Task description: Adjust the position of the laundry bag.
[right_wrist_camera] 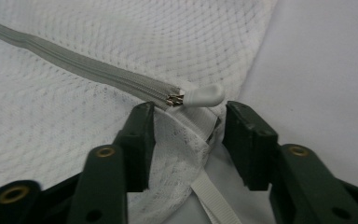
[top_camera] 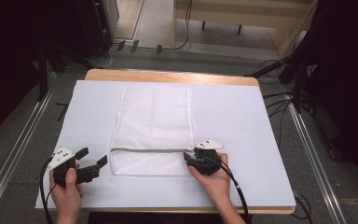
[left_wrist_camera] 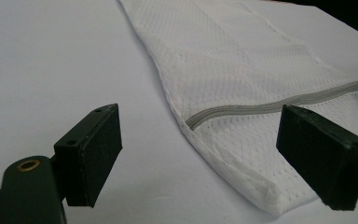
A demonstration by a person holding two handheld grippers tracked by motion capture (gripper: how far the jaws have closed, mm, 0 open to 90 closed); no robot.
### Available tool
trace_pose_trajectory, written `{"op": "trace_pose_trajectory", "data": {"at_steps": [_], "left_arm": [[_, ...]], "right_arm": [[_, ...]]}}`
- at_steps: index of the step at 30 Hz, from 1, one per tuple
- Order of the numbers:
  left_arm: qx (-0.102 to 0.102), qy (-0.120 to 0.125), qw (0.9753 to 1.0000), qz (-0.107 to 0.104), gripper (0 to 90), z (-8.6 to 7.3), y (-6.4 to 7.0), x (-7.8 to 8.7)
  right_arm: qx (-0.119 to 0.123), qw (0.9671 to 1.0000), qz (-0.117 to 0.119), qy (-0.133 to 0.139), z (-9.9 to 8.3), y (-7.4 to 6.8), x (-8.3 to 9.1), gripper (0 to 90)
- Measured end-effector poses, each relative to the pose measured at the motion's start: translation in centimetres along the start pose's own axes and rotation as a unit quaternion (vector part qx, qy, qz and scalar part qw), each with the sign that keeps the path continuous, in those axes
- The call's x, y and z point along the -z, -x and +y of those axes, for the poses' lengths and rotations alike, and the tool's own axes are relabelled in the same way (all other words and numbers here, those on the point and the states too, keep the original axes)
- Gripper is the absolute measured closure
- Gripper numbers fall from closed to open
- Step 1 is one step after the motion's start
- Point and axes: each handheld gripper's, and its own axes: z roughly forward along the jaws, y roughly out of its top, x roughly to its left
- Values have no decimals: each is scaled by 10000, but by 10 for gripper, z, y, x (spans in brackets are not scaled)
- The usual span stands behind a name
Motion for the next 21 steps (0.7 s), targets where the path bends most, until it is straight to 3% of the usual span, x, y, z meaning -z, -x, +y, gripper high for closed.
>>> {"op": "trace_pose_trajectory", "data": {"at_steps": [3, 7, 21], "left_arm": [[6, 20, 10000, -6, 143, 0, 1, -1], [7, 6, 10000, -10, 143, 0, 3, -2], [-111, -68, 9998, -135, 143, -1, 12, -4]], "right_arm": [[189, 9995, -260, 6, -1, -4, 0, 701], [235, 9995, -209, -4, -1, -1, 1, 843], [256, 9997, 20, 44, -16, 13, 29, 863]]}}
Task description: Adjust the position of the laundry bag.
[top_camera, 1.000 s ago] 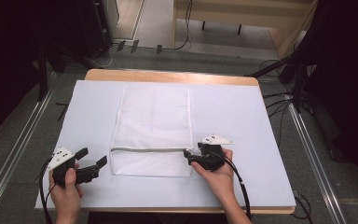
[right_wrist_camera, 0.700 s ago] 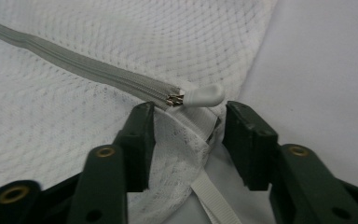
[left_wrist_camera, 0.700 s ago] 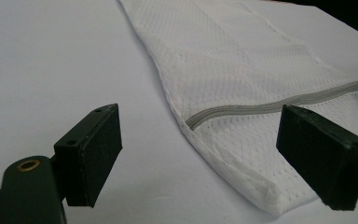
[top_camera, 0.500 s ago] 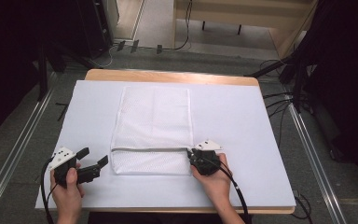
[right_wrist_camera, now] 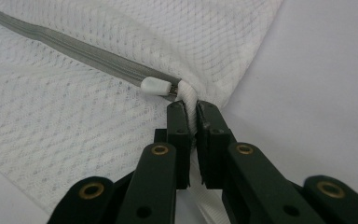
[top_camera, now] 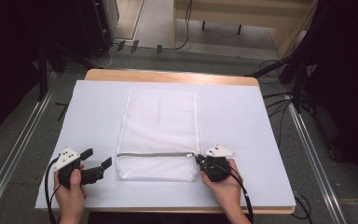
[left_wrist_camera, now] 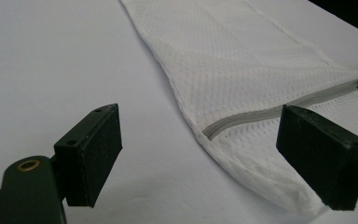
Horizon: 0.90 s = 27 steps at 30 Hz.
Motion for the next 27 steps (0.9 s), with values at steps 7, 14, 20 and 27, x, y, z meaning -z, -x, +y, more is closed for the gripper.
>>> {"op": "trace_pose_trajectory", "data": {"at_steps": [7, 14, 20, 27], "left_arm": [[-64, -32, 10000, -27, 143, -1, 7, -2], [-93, -62, 9999, -88, 143, -1, 11, -3], [-189, -87, 9996, -171, 143, 0, 18, -5], [-160, -77, 9991, -394, 143, 2, 29, -8]], "right_arm": [[82, 9999, -35, -68, -13, 4, 16, 863], [114, 9999, -92, -88, -27, 7, 33, 861], [-116, 9999, 56, 102, -41, 17, 38, 559], [-159, 9997, 141, 92, -40, 18, 42, 353]]}}
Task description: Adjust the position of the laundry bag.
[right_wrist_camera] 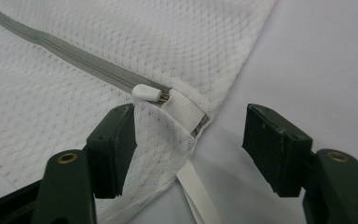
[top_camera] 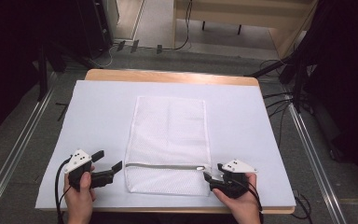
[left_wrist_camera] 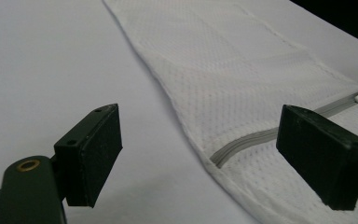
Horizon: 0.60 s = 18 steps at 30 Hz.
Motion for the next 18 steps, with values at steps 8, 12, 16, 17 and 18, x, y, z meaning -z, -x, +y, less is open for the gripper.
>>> {"op": "trace_pose_trajectory", "data": {"at_steps": [8, 12, 16, 17, 18], "left_arm": [[-77, -173, 9989, -426, 144, 4, 34, -20], [-109, -153, 9977, -647, 145, 12, 51, -31], [-196, -163, 9962, -833, 146, 24, 67, -46], [-253, -199, 9959, -847, 146, 27, 70, -50], [-293, -193, 9954, -886, 147, 30, 74, -54]], "right_arm": [[209, 9995, -160, -194, 2, -9, -13, 304], [320, 9985, -367, -236, 3, -15, -16, 334], [199, 9987, -422, -190, 3, -13, -16, 433], [195, 9988, -415, -177, 3, -13, -16, 435], [190, 9988, -427, -175, 3, -13, -15, 437]]}}
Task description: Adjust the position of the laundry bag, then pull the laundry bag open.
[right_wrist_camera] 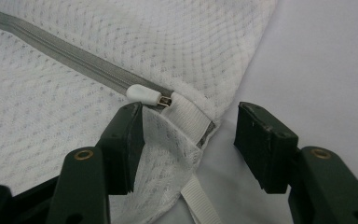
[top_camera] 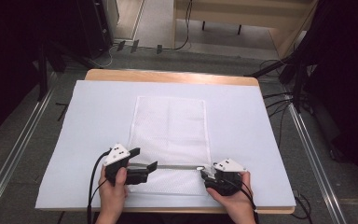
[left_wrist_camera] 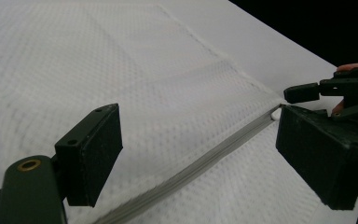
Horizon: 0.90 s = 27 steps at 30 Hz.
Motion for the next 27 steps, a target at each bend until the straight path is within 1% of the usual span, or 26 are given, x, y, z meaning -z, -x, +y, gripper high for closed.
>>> {"op": "trace_pose_trajectory", "data": {"at_steps": [1, 2, 3, 4, 5, 6, 7, 8, 9, 10, 12, 13, 14, 15, 16, 18, 20, 21, 22, 23, 24, 25, 27], "left_arm": [[-30, -20, 10000, -24, 148, 2, 2, -3], [-78, -13, 9999, -94, 149, 3, 7, -7], [-111, -8, 9998, -183, 149, 2, 11, -11], [-130, -18, 9997, -225, 148, 2, 13, -15], [-167, -99, 9995, -266, 148, 1, 17, -20], [-167, -99, 9995, -266, 148, 1, 17, -20], [-227, -194, 9990, -327, 148, 0, 21, -26], [-230, -230, 9987, -395, 149, 0, 24, -31], [-232, -279, 9983, -448, 151, 0, 27, -35], [-239, -287, 9982, -469, 152, 0, 30, -38], [-314, -386, 9972, -560, 158, 2, 38, -47], [-336, -423, 9968, -592, 158, 2, 40, -50], [-336, -423, 9968, -592, 158, 2, 40, -50], [-416, -486, 9961, -605, 159, 3, 45, -55], [-437, -512, 9959, -609, 159, 3, 47, -56], [-414, -536, 9958, -618, 160, 4, 50, -60], [-368, -551, 9954, -687, 163, 5, 52, -61], [-368, -551, 9954, -687, 171, 5, 52, -61], [-298, -508, 9950, -809, 210, 6, 52, -62], [-296, -536, 9951, -776, 254, 7, 53, -64], [-328, -579, 9954, -691, 301, 7, 55, -65], [-331, -582, 9955, -672, 335, 8, 56, -66], [-331, -611, 9948, -738, 388, 8, 58, -70]], "right_arm": [[6, 10000, -11, 7, 0, 0, 0, 440], [15, 10000, -29, 6, -1, 0, 0, 451], [-11, 10000, -69, 21, 0, -1, 0, 493], [-60, 9999, -99, 35, 0, 0, 0, 525], [-85, 9999, -92, 44, 0, 0, 0, 546], [-85, 9999, -92, 44, 0, 0, 0, 546], [-81, 9999, -108, 62, 0, 1, 0, 591], [-87, 9999, -99, 58, 0, 1, 0, 642], [-96, 9999, -64, 64, 0, 0, 0, 671], [-74, 9999, -50, 74, 0, 0, 0, 714], [-40, 9999, -9, 96, 1, -1, 0, 780], [-36, 9999, 3, 98, 1, -1, 0, 795], [-36, 9999, 3, 98, 1, -1, 0, 795], [-75, 9999, 73, 101, 1, 0, 0, 816], [-97, 9998, 124, 133, 1, 0, 0, 818], [-101, 9997, 122, 198, 1, -1, 1, 820], [-65, 9995, 115, 292, 1, -2, 3, 820], [-65, 9995, 115, 292, 1, -2, 3, 820], [4, 9988, 110, 483, 3, -4, 8, 820], [27, 9985, 94, 547, 3, -5, 10, 819], [15, 9982, 123, 594, 4, -6, 12, 820], [65, 9977, 146, 655, 5, -6, 14, 820], [129, 9969, 168, 759, 6, -7, 18, 820]]}}
